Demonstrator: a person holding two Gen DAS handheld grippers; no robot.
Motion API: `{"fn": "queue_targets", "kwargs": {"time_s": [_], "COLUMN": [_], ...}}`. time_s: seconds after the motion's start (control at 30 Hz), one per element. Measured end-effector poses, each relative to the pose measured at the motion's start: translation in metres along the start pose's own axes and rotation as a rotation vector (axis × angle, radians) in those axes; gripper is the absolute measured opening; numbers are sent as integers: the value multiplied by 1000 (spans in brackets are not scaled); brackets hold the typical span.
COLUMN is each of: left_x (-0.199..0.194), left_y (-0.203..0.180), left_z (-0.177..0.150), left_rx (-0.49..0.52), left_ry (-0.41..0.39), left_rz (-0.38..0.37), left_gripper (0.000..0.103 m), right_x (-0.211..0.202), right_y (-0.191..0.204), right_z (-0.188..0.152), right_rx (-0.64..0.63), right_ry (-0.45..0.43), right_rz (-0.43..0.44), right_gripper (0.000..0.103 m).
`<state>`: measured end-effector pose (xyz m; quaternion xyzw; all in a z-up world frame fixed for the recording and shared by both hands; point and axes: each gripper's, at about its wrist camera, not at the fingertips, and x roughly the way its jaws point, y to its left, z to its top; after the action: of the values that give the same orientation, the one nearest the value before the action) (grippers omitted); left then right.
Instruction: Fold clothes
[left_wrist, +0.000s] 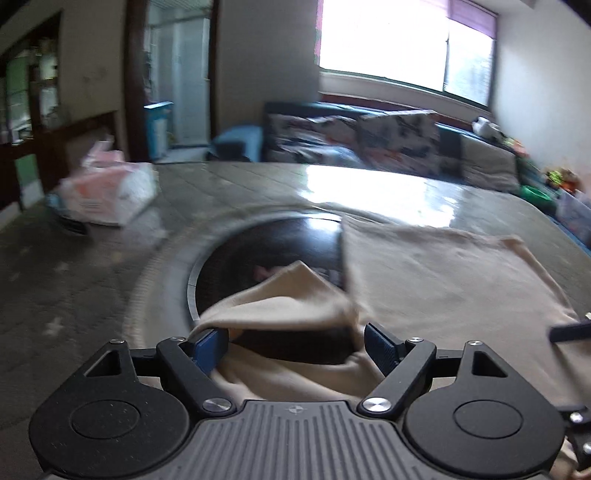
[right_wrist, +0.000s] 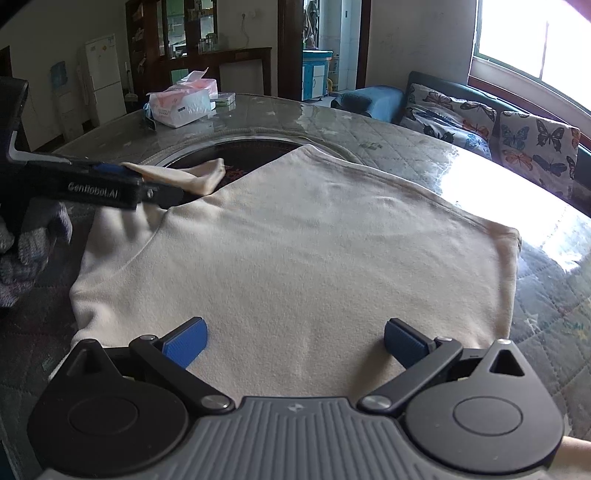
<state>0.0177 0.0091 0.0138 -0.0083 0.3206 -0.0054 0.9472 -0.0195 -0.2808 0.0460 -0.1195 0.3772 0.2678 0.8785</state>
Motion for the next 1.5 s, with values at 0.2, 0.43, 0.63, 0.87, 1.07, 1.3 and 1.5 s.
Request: {"fn": "queue_targets", "kwargs": {"time_s": [0.2, 0.43, 0.63, 0.87, 1.07, 1.3, 1.5], "left_x": [3, 2, -5, -24, -15, -3, 0], "left_y": [22, 48, 71, 96, 109, 108, 107], "left_z": [-1, -4, -7, -8, -6, -9, -12], "left_rx": [-34, -61, -58, -95, -116, -85, -25], "left_ry": [-15, -32, -47, -65, -23, -4, -2], "left_rz": [164, 326, 395, 404, 403, 382, 429], "left_gripper": [83, 84, 85, 84, 84, 70, 19], "right_x": [1, 1, 1, -3, -4, 12, 30], "right_y": [0, -1, -1, 6, 28, 65, 96], "right_z": [1, 2, 2, 11, 29, 44, 47], "right_rx": [-5, -11, -17, -55, -110, -165, -218], "right_ry": [6, 13, 20, 25, -4, -6, 12], "right_rz": [1, 4, 5, -8, 25, 108, 190], "right_gripper": [103, 103, 103, 103, 103, 103, 103]}}
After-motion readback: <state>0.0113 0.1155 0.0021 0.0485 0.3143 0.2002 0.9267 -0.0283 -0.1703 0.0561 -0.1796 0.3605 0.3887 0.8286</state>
